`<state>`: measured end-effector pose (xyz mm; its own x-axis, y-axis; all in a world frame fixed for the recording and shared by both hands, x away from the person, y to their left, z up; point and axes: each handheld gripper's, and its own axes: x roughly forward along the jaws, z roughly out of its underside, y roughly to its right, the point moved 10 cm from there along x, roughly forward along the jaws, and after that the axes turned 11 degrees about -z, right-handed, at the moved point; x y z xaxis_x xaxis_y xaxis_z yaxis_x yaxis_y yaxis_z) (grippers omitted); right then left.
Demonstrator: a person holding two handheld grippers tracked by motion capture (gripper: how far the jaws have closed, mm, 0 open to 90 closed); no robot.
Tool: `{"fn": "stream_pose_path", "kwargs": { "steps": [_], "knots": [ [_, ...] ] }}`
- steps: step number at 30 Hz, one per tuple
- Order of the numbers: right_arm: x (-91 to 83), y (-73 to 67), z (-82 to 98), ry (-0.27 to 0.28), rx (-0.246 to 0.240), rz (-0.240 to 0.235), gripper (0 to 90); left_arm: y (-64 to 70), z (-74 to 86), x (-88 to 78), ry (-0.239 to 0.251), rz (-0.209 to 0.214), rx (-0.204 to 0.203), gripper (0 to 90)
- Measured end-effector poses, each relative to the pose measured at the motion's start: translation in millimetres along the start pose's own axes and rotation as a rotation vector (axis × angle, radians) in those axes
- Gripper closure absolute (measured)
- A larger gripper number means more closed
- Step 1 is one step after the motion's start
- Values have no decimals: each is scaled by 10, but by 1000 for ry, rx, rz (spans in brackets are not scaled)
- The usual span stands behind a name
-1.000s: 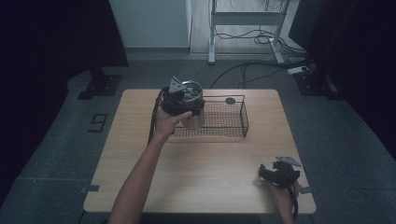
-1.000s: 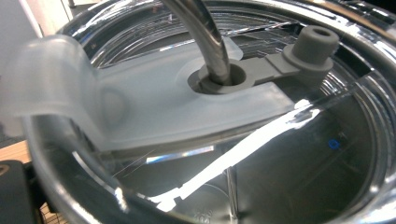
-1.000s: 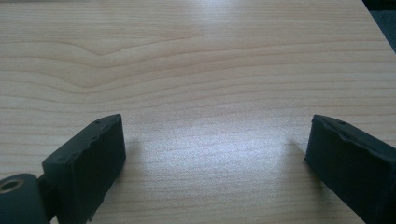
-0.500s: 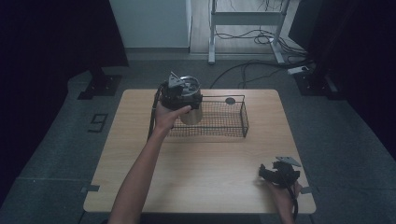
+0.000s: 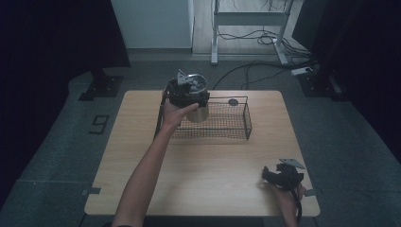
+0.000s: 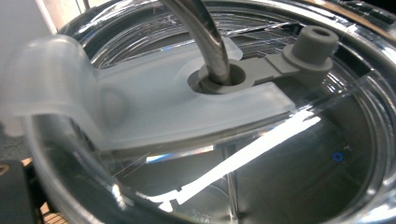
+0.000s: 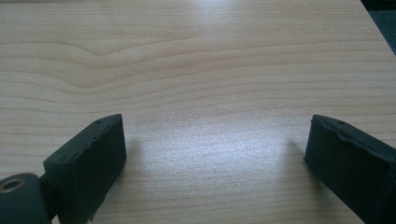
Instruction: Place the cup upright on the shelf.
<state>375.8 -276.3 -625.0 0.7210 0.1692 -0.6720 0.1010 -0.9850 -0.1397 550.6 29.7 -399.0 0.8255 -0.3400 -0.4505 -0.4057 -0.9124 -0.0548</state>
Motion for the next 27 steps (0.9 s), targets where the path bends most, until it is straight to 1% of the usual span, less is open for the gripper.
{"fn": "stream_pose_path", "kwargs": {
  "steps": [4, 11, 13, 16, 22, 27],
  "knots": [
    [0, 0, 0, 0, 0, 0, 50, 21, 42, 96, -15, -11, 11, 41],
    [0, 0, 0, 0, 0, 0, 50, 22, 120, 204, -35, -16, 11, 41],
    [0, 1, 0, 0, 0, 0, 50, 17, 147, 238, -44, -22, 16, 41],
    [0, 1, 0, 0, -1, 1, 50, 21, 181, 304, -52, -38, 10, 41],
    [0, 1, 0, 0, -1, 0, 50, 53, 229, 384, -60, -33, 0, 41],
    [0, 2, -1, 0, -2, 0, 50, 56, 314, 476, -83, -41, 10, 41]
  ]
}}
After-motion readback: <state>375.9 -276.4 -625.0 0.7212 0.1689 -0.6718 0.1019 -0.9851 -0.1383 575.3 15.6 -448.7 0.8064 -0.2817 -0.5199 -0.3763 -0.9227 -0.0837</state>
